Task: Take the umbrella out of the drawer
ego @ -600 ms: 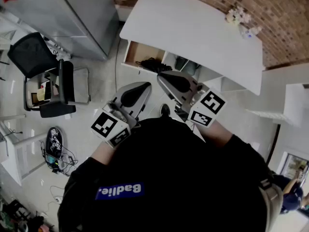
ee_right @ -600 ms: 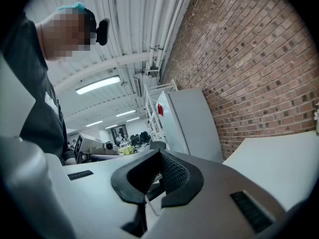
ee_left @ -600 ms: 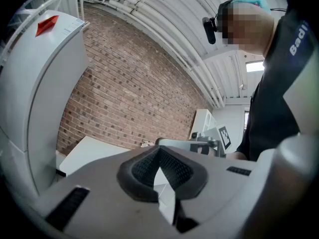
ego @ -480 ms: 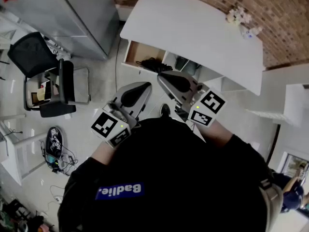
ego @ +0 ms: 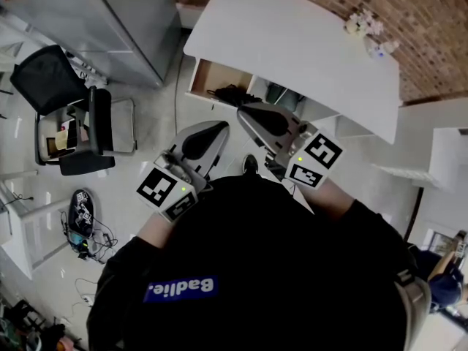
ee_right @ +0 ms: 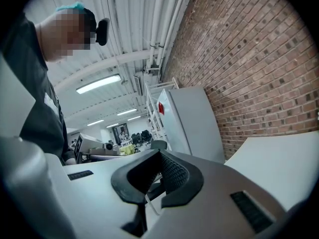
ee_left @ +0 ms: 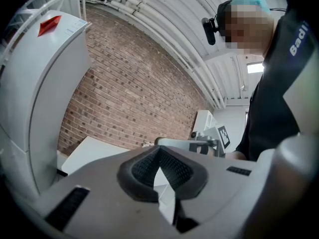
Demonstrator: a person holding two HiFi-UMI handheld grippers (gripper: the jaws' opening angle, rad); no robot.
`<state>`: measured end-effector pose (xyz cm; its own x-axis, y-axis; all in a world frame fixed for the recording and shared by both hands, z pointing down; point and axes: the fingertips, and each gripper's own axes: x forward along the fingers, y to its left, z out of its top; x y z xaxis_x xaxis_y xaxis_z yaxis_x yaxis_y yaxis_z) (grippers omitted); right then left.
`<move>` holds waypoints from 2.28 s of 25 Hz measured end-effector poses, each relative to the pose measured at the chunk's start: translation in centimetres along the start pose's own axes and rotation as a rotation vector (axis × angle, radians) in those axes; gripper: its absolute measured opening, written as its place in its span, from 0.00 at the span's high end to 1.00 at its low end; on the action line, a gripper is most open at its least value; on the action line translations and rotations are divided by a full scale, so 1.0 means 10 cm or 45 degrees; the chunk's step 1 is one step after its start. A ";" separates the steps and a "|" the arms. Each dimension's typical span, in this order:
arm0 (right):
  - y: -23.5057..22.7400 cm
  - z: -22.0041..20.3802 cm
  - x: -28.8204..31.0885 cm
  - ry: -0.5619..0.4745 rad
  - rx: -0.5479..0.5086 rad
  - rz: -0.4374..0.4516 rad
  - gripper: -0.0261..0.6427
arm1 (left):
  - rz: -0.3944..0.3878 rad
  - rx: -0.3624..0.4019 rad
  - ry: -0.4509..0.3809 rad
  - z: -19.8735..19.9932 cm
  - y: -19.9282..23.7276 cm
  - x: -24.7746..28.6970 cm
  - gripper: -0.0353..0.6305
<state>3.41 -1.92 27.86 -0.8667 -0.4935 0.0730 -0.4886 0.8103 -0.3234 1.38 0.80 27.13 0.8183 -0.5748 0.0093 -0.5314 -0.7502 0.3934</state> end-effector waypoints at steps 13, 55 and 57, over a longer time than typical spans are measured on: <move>0.10 -0.04 0.08 0.035 -0.016 -0.019 0.92 | 0.011 0.020 -0.037 0.09 0.05 -0.17 0.94; -1.84 -1.91 0.67 0.639 0.033 -0.264 0.91 | 0.318 -0.013 0.002 0.06 0.97 -0.02 0.94; -1.94 -2.06 0.70 0.694 0.008 -0.250 0.91 | 0.339 -0.031 0.004 0.02 1.00 0.05 0.94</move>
<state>4.79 -14.57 54.08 -0.6872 -0.3992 0.6070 -0.6465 0.7172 -0.2602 -3.62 -7.07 30.86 0.6510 -0.7498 0.1180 -0.7226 -0.5648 0.3986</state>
